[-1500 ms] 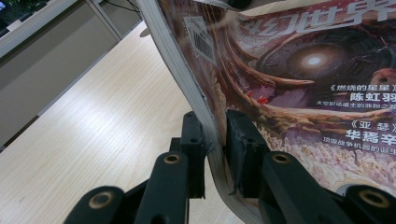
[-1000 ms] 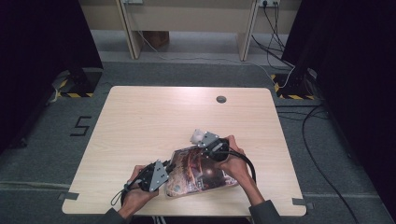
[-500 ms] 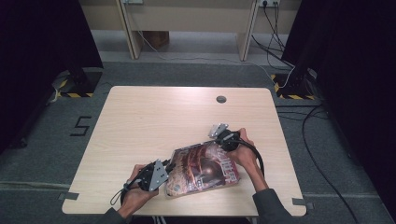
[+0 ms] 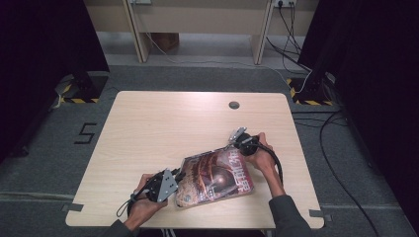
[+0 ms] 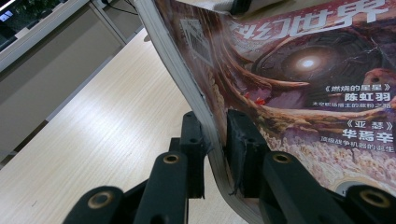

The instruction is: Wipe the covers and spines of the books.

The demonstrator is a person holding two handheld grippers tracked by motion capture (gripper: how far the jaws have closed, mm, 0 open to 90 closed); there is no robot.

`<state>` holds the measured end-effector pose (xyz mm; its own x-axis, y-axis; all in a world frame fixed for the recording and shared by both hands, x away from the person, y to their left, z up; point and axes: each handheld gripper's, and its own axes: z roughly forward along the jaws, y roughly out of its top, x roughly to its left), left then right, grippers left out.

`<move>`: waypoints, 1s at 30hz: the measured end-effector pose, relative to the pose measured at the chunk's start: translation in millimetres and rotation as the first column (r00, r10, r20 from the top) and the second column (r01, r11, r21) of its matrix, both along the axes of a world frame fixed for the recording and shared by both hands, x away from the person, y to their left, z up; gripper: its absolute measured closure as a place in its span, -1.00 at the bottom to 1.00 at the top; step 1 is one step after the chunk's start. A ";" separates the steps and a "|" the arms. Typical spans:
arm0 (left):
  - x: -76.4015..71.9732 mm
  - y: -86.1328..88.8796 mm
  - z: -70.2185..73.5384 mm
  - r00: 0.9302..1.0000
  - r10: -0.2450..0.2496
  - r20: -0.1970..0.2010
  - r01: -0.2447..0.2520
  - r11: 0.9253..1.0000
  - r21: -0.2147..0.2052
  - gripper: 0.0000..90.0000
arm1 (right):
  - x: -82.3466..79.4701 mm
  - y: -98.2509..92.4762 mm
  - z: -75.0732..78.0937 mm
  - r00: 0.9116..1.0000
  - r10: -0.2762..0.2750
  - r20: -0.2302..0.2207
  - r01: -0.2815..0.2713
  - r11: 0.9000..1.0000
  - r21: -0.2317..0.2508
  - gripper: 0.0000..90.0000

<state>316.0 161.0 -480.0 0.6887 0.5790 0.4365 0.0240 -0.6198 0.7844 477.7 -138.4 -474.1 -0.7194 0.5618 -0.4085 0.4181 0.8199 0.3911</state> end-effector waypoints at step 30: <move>-0.1 -1.1 0.2 1.000 -0.005 0.011 0.005 1.000 0.015 0.71 | -4.9 0.8 6.7 0.999 0.042 0.021 -0.043 0.999 0.024 0.72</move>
<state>315.9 159.9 -479.8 0.6866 0.5686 0.4531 0.0120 -0.6319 0.7749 472.9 -137.6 -467.5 -0.7344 0.5409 -0.4100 0.3750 0.8269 0.4191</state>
